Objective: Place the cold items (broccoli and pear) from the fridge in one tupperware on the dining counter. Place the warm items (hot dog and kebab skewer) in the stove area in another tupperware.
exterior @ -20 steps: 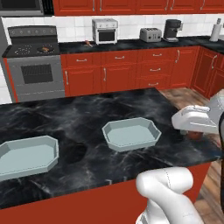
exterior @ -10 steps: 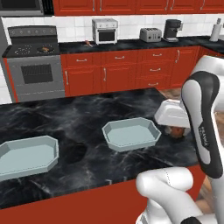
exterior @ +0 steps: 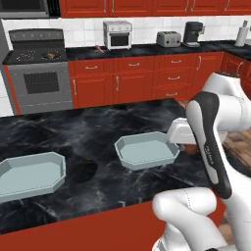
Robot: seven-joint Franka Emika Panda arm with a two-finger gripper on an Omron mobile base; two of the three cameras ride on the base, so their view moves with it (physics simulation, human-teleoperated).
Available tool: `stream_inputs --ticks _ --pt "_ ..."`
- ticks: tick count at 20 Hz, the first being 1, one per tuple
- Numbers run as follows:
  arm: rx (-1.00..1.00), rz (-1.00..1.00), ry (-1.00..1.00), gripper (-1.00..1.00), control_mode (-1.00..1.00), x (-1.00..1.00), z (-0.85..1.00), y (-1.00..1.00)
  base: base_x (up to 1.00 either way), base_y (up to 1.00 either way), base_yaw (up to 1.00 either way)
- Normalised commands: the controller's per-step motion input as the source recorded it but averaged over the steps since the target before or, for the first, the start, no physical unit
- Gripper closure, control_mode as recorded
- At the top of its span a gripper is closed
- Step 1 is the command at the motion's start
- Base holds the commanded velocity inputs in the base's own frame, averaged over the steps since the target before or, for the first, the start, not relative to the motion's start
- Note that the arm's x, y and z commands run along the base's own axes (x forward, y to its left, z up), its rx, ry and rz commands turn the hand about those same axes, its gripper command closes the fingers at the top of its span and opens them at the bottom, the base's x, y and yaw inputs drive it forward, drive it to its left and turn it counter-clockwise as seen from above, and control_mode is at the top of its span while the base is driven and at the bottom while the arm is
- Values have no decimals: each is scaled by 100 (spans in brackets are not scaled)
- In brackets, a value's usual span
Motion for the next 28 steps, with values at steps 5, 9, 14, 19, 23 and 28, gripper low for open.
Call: stream_inputs --ticks 5,9,14,19,23,28 --pt "0 0 12 100 -100 62 -8 -13 0 0 0" --pt "0 0 0 100 -100 10 -12 0 0 0 0" --pt "0 0 4 100 -100 14 -6 -6 0 0 0" --pt "0 0 13 100 -100 37 -14 -7 0 0 0" --pt "0 0 16 100 -100 41 -15 -8 0 0 0" --pt "0 0 15 100 -100 42 -19 -11 0 0 0"
